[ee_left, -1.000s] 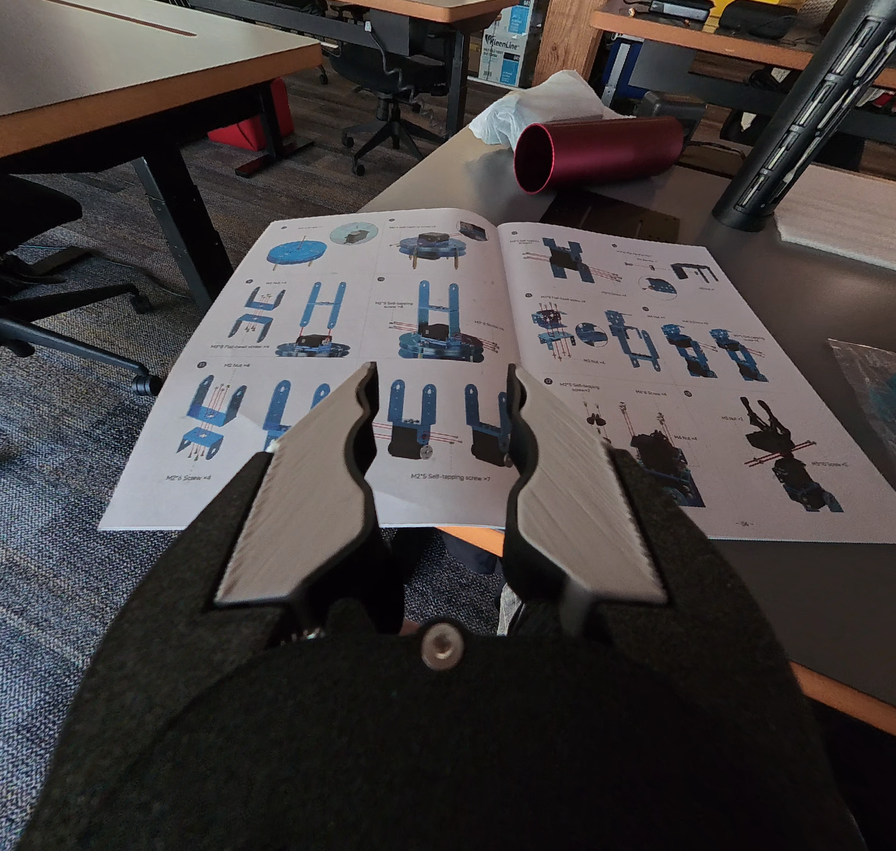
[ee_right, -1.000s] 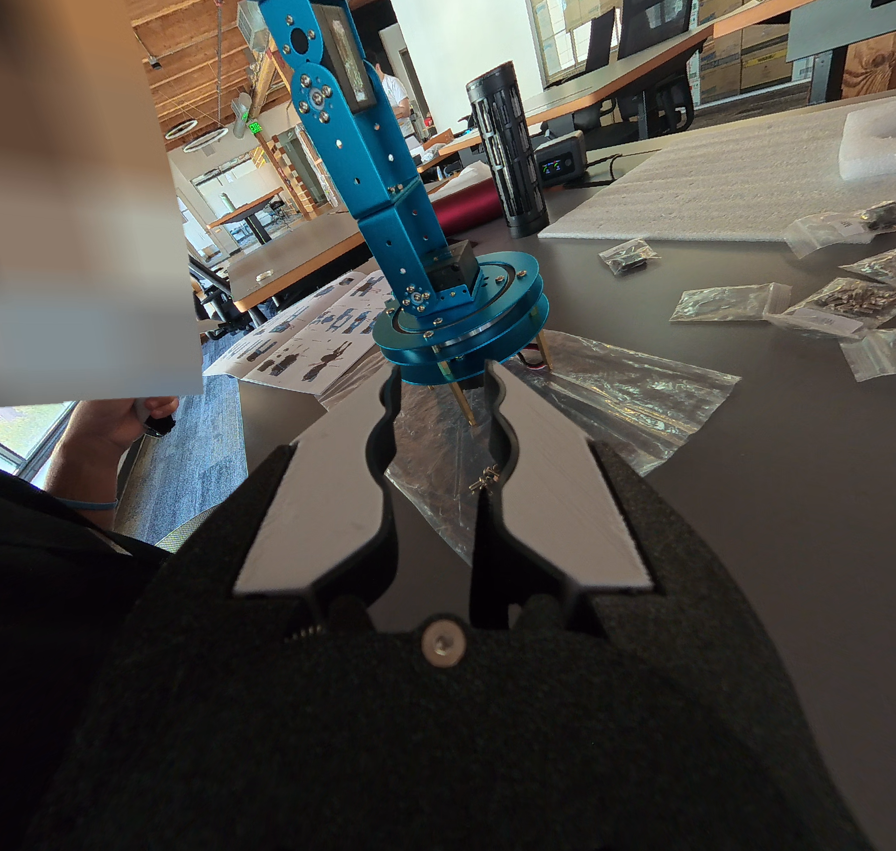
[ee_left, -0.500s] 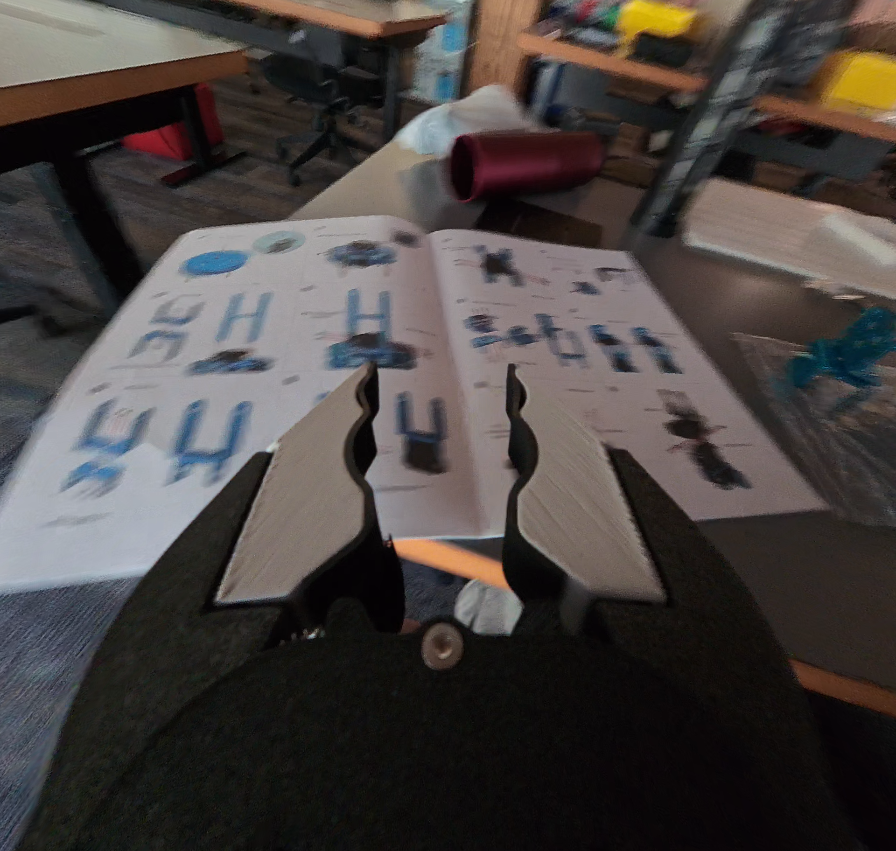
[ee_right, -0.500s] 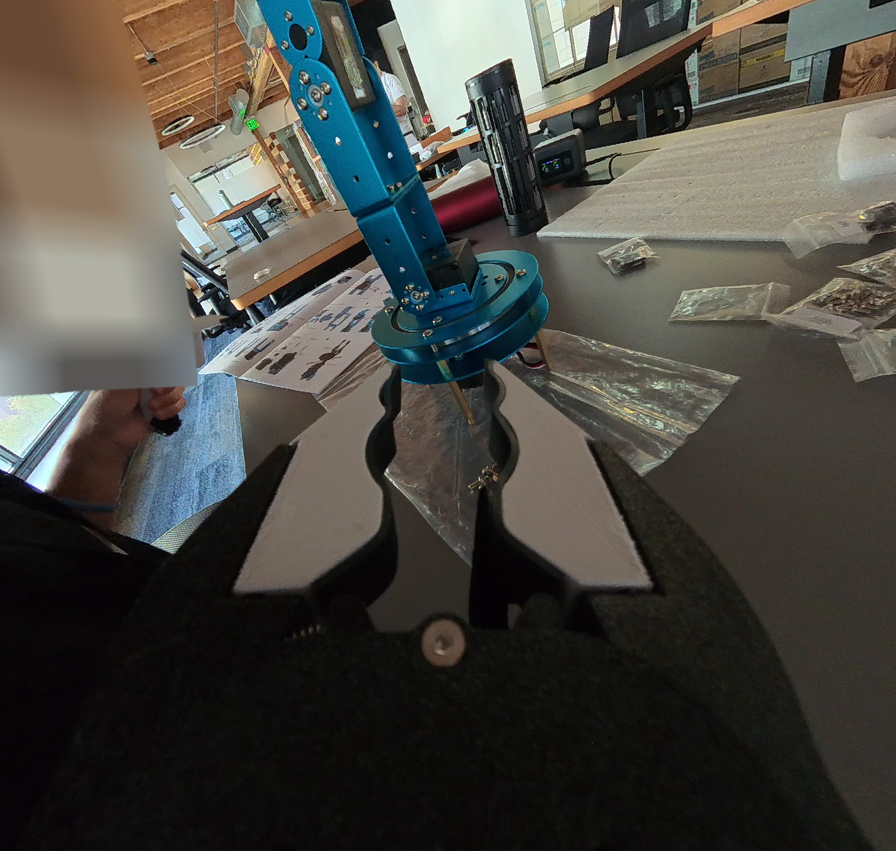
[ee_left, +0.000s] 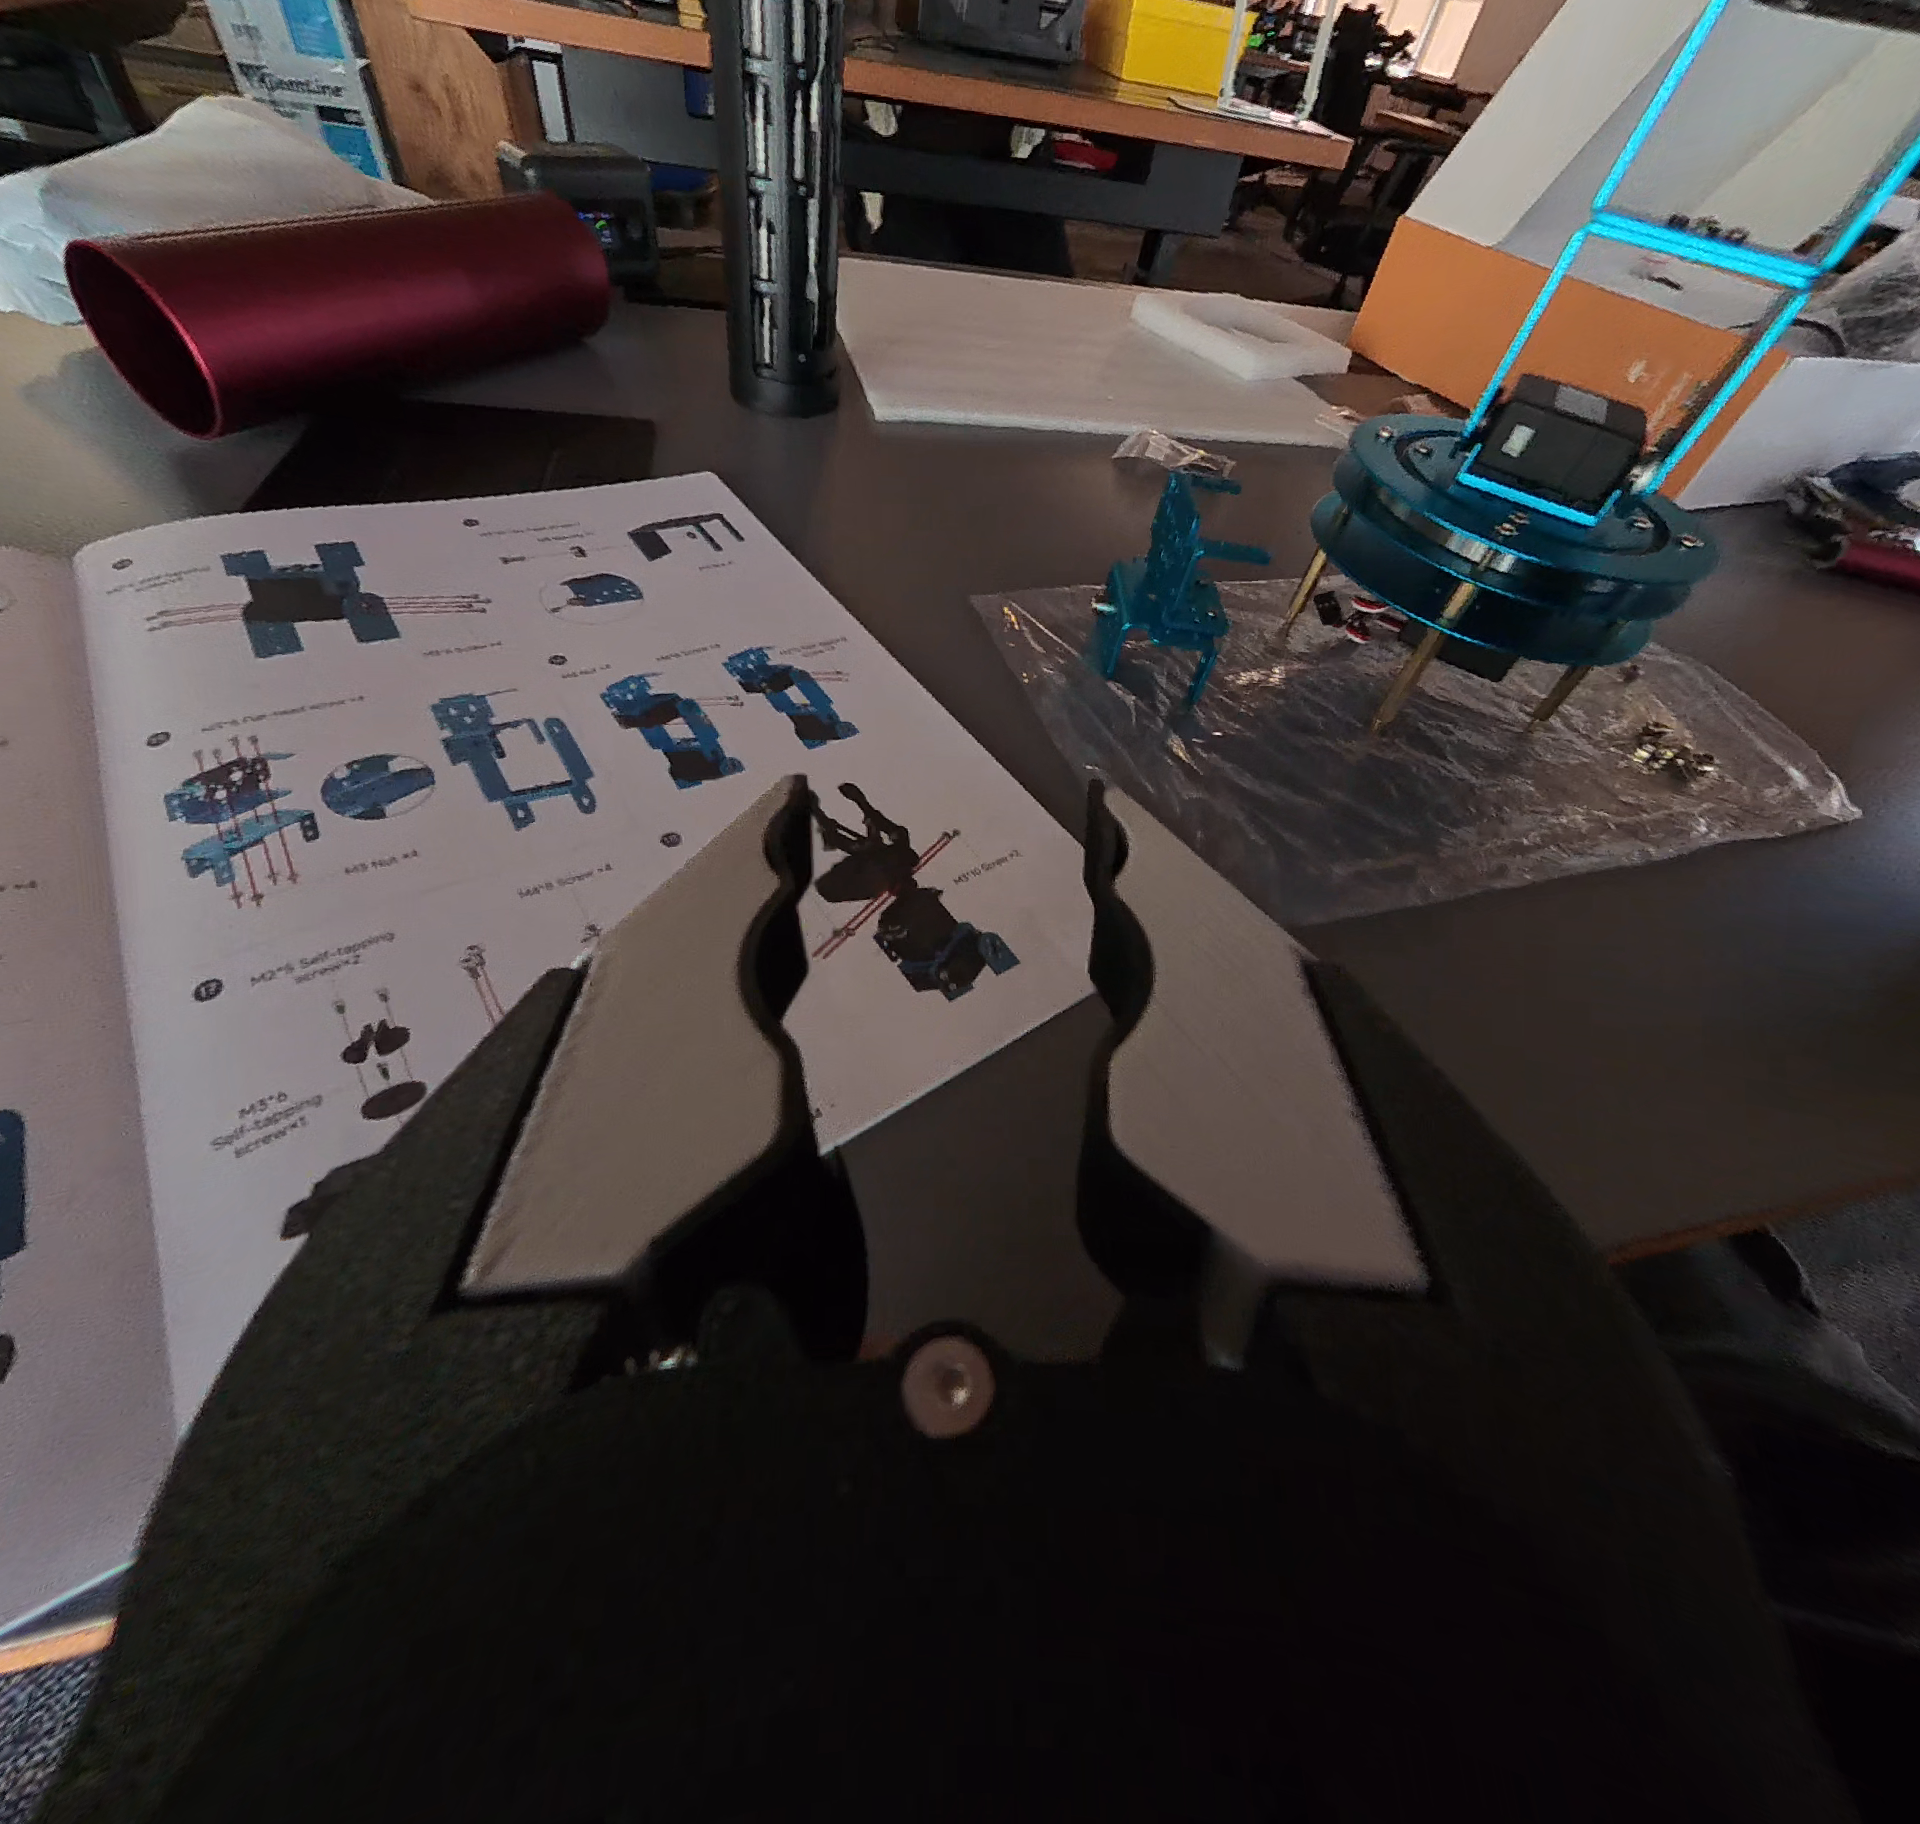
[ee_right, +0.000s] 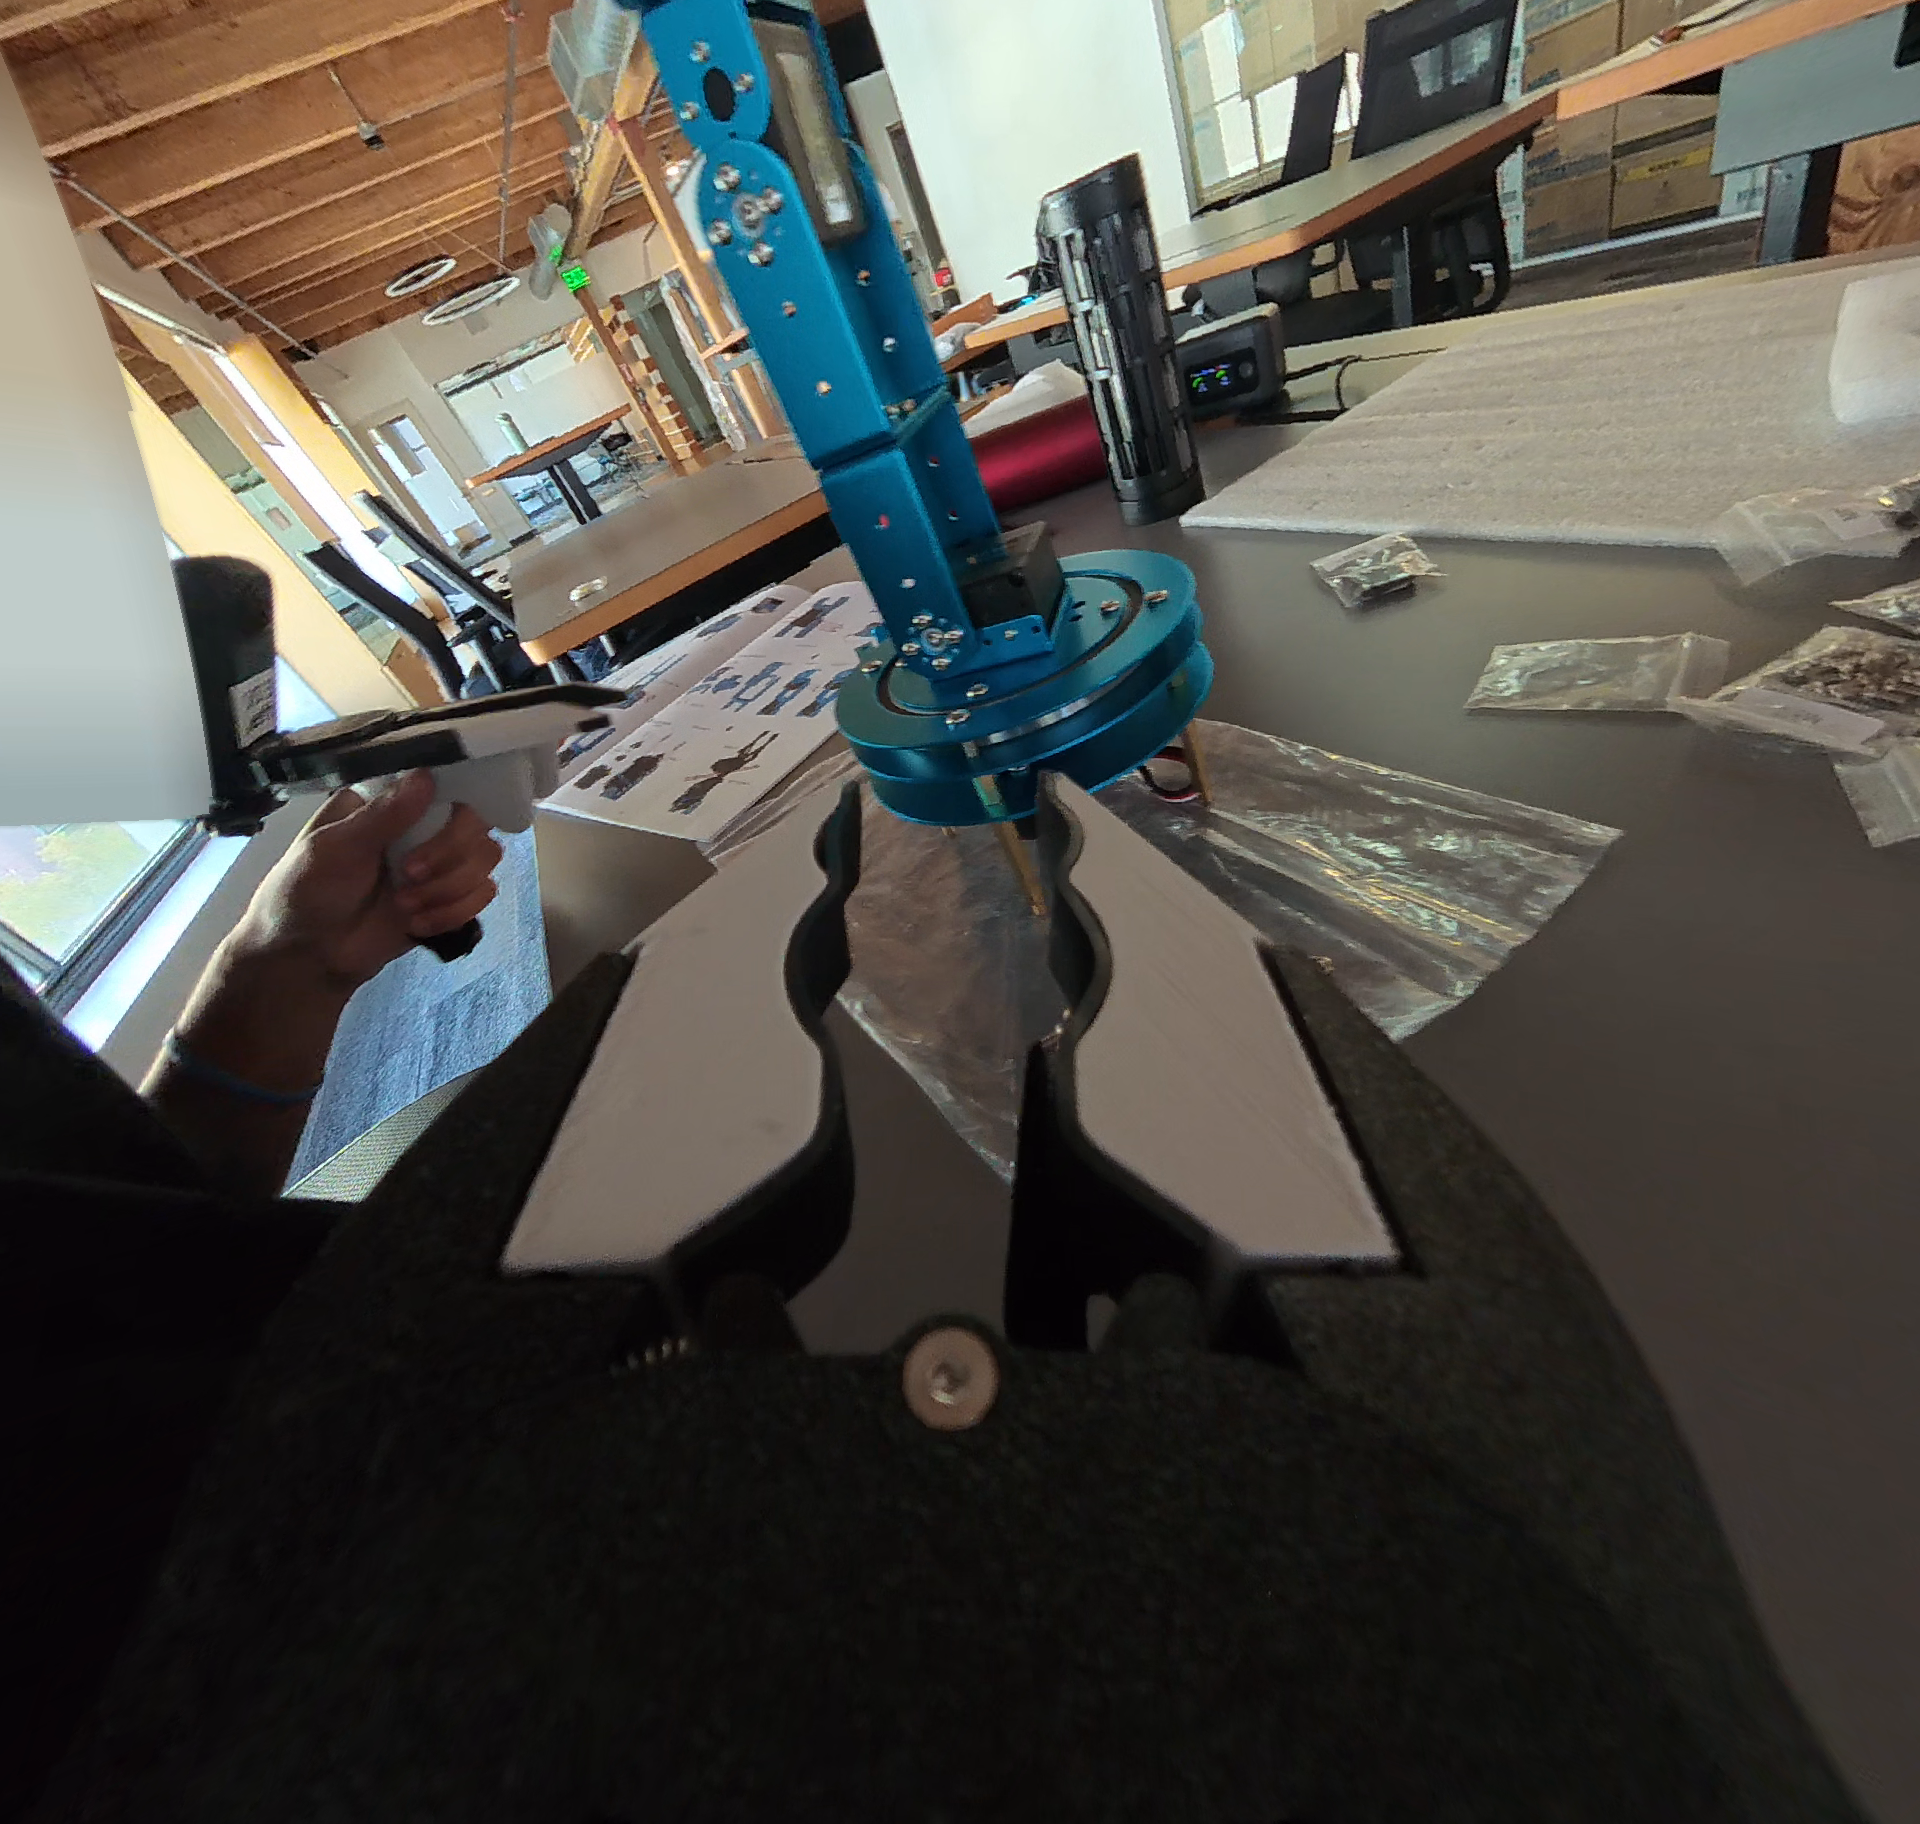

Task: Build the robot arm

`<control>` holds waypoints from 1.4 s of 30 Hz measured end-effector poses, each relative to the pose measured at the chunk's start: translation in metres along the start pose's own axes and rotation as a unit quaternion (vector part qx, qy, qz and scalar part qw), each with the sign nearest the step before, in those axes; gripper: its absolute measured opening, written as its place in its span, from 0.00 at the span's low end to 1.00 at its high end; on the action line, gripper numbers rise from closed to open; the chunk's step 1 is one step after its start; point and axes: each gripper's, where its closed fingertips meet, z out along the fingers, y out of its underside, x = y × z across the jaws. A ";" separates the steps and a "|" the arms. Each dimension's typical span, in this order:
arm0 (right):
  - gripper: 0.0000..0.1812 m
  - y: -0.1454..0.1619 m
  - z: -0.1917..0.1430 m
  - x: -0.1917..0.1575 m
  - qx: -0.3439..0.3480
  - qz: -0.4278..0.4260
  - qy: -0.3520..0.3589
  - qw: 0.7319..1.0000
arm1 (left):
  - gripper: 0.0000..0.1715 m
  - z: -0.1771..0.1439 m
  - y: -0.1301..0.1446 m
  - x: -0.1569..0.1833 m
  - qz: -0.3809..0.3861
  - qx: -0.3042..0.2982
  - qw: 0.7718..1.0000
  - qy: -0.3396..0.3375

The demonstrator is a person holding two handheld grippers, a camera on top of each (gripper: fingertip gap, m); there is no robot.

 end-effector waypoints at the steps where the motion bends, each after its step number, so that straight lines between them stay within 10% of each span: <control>1: 0.18 0.000 -0.001 -0.002 0.000 -0.001 -0.002 1.000 | 0.31 0.002 -0.001 -0.001 -0.003 -0.002 1.000 -0.007; 32: 0.20 -0.006 -0.026 -0.014 0.033 0.012 -0.034 0.999 | 0.30 0.029 -0.014 -0.016 0.001 -0.034 0.997 -0.067; 42: 0.24 -0.077 -0.266 0.175 -0.104 -0.138 0.292 0.941 | 0.30 0.007 -0.012 -0.041 -0.012 -0.026 0.996 -0.088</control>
